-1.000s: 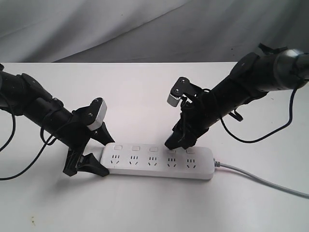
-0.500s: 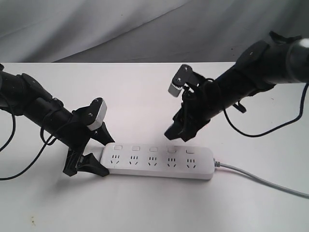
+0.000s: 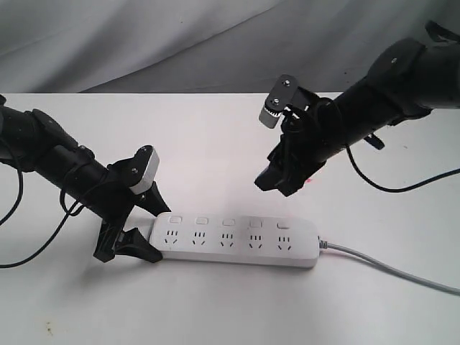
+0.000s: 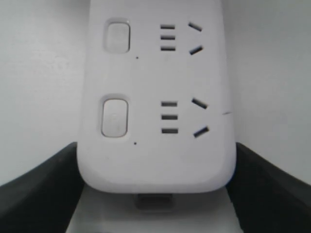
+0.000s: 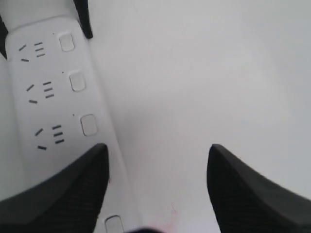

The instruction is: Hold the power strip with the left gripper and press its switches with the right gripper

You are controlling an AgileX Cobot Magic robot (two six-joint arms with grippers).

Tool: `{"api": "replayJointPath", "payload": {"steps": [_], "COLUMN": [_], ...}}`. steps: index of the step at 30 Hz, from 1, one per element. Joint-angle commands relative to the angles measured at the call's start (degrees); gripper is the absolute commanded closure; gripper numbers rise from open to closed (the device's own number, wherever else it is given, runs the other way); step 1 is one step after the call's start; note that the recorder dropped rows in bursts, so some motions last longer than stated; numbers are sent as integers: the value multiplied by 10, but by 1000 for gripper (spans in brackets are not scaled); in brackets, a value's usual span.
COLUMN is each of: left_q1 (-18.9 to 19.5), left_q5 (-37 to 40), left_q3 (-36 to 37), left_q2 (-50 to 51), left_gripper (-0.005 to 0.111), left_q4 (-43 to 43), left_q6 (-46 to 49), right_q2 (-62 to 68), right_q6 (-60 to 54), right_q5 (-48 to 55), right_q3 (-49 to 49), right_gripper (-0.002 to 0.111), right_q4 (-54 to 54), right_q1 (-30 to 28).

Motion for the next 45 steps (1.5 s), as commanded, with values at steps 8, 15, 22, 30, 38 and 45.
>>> {"api": "replayJointPath", "payload": {"steps": [8, 15, 22, 30, 38, 45], "left_q1": [-2, -2, -2, -2, -2, -2], "left_q5": [7, 7, 7, 7, 7, 7], "left_q3": [-2, -2, -2, -2, -2, -2], "left_q2": [2, 2, 2, 2, 2, 2], "left_gripper": [60, 60, 60, 60, 60, 60], "left_q4": [-4, -4, -4, -4, -4, -4], "left_q6": [-4, -4, -4, -4, -4, -4], "right_q2": [-1, 16, 25, 49, 49, 49], "right_q6": [22, -63, -66, -66, -59, -59], "right_q5": [-1, -17, -20, -17, -22, -22], "right_q3": [38, 74, 74, 74, 74, 74], "right_gripper": [53, 53, 53, 53, 53, 53], "right_q4": [-9, 75, 75, 75, 48, 49], "right_q1": [-40, -39, -39, -39, -39, -40]}}
